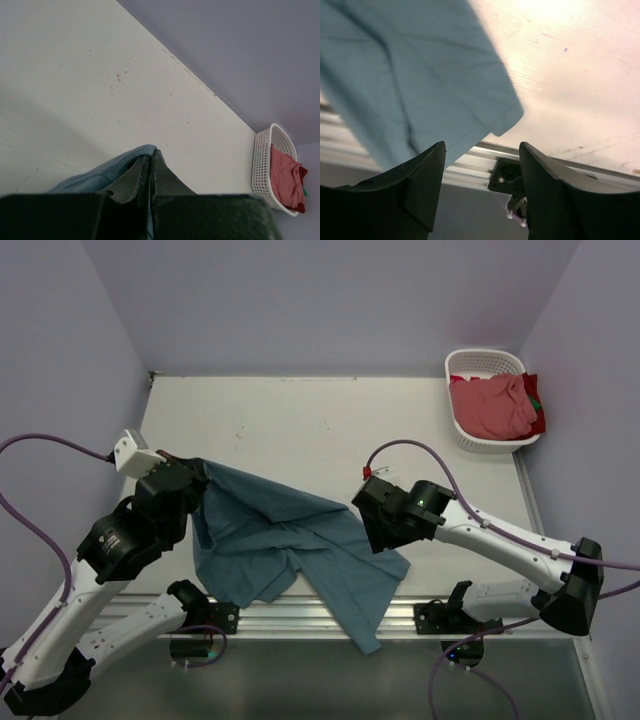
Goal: Fold and stack the t-shirts
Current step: Flatten the tshirt out
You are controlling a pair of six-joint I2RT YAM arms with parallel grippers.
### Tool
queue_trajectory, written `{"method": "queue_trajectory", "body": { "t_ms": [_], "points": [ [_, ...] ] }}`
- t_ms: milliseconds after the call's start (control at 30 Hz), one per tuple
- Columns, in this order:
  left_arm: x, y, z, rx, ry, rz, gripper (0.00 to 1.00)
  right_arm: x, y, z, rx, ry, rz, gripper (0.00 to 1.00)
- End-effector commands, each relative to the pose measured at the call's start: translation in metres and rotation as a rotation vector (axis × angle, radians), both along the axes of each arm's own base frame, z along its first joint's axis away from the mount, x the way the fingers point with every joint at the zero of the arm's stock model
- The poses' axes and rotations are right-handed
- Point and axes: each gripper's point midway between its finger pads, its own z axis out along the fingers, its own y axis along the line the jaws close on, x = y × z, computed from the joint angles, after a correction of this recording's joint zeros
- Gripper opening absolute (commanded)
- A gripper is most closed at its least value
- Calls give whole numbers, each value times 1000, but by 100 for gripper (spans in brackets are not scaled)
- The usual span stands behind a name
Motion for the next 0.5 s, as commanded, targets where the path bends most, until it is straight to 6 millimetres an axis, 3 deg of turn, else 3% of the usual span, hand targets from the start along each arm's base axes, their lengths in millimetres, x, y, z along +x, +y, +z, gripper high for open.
{"method": "queue_trajectory", "body": {
  "t_ms": [0,100,200,400,467],
  "points": [
    [-2,12,23,-39,-66,52,0,20,-26,-17,-114,-88,-196,60],
    [-3,13,23,-39,-66,52,0,16,-36,-55,-130,-38,-260,50],
    [-4,15,23,-35,-63,55,0,9,-38,-76,-102,2,-307,45],
    [-5,14,19,-34,-53,53,0,-15,-38,-108,-14,95,-373,41],
    [-4,12,19,-40,-55,48,0,-18,-38,-111,7,99,-374,41]
  ]
}}
